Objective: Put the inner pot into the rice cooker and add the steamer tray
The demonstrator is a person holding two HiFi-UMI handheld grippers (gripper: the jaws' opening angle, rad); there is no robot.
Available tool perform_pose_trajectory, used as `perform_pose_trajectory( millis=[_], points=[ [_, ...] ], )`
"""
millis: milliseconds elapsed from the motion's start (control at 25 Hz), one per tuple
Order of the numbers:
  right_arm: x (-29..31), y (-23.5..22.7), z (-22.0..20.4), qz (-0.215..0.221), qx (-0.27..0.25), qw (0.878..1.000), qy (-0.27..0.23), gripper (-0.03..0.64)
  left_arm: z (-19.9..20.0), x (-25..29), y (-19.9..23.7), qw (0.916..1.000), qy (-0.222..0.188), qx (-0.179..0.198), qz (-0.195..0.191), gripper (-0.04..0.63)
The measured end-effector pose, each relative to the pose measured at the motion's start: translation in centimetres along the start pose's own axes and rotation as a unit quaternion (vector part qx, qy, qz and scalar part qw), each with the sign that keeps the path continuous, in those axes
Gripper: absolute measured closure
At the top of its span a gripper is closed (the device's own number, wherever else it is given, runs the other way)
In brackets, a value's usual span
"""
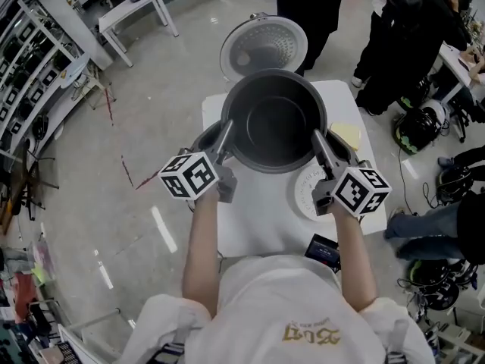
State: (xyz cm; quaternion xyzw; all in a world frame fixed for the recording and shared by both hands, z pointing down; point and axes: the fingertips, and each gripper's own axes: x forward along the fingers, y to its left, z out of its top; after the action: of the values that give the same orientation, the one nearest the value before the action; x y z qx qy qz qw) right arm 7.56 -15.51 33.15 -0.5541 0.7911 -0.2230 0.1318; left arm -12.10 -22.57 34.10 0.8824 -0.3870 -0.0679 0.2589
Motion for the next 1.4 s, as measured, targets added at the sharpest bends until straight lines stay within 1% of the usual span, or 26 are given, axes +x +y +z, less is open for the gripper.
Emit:
perform_pose_trajectory(
  millis=[240,520,800,1400],
  points=[
    [1.2,-2.8,0.6,0.006,0.005,1.000,0.006,0.515,-0.5,2.8,0.1,0.9999,-0.003,-0.002,0.010,0.495],
    [3.7,-4.6,0.6,0.015,0.011,1.000,0.020,0.517,-0.7,4.8,1.7,0.9996,-0.003,-0.009,0.027,0.496],
    [5.3,-7.8,0.2,0.022,0.023,0.999,0.036,0.517,-2.1,7.3,2.4,0.9989,0.001,-0.013,0.045,0.497],
    [7.6,-11.0,-2.7,0.028,0.058,0.995,0.080,0.517,-4.8,8.8,5.0,0.9956,0.023,-0.030,0.086,0.497]
  ],
)
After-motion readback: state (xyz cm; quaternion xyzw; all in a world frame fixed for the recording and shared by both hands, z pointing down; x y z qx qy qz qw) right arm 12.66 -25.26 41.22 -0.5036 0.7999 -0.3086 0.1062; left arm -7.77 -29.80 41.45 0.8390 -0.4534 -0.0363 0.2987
